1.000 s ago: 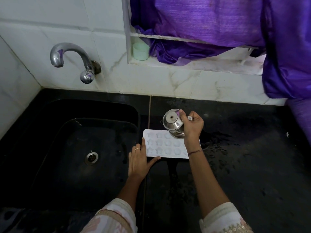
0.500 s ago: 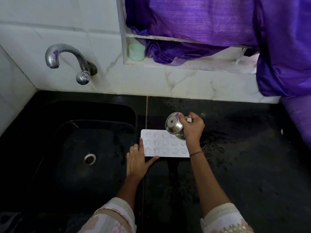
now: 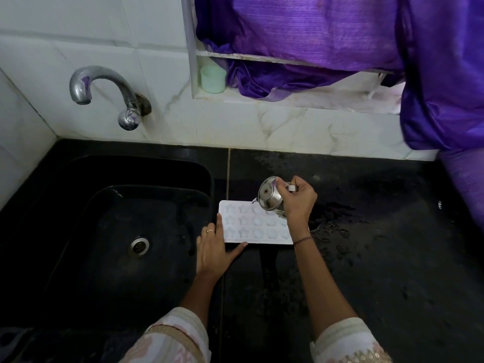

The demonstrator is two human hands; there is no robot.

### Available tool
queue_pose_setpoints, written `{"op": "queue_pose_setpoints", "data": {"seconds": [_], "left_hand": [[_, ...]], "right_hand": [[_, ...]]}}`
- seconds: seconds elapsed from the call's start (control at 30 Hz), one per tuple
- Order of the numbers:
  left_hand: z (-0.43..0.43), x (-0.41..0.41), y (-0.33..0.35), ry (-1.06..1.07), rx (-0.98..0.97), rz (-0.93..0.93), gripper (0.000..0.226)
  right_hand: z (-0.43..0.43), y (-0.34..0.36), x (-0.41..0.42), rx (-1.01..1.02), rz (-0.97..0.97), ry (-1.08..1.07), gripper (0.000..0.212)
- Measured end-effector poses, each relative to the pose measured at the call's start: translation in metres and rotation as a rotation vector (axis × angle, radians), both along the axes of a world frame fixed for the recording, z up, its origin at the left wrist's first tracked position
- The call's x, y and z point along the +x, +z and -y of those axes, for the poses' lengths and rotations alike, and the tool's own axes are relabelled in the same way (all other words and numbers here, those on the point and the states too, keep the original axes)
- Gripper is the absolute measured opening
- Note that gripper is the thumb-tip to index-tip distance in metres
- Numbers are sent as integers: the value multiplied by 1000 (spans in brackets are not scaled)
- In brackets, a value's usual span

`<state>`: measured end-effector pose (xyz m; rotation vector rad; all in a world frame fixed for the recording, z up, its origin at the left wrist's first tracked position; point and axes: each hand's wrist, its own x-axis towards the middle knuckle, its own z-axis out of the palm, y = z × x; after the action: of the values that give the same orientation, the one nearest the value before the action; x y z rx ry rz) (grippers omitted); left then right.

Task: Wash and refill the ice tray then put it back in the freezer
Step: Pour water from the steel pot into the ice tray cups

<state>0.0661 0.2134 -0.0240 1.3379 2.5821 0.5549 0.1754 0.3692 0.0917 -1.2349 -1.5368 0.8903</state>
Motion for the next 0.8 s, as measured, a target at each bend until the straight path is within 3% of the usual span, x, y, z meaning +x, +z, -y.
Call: {"op": "queue_pose_setpoints", "data": {"seconds": [0.33,0.63,0.8], "left_hand": [[-1,0,-1,3,13,-4,109],[-1,-1,-2,0,-2,-8,112],[-2,0,-2,-3,-10,-13,115]], "right_hand": [[-2,-4,-1,-44,-59,-42,54],[-6,-11,9,-202,-283,-108,54],[-8,-12,16,-215,-316,-121,55]]}}
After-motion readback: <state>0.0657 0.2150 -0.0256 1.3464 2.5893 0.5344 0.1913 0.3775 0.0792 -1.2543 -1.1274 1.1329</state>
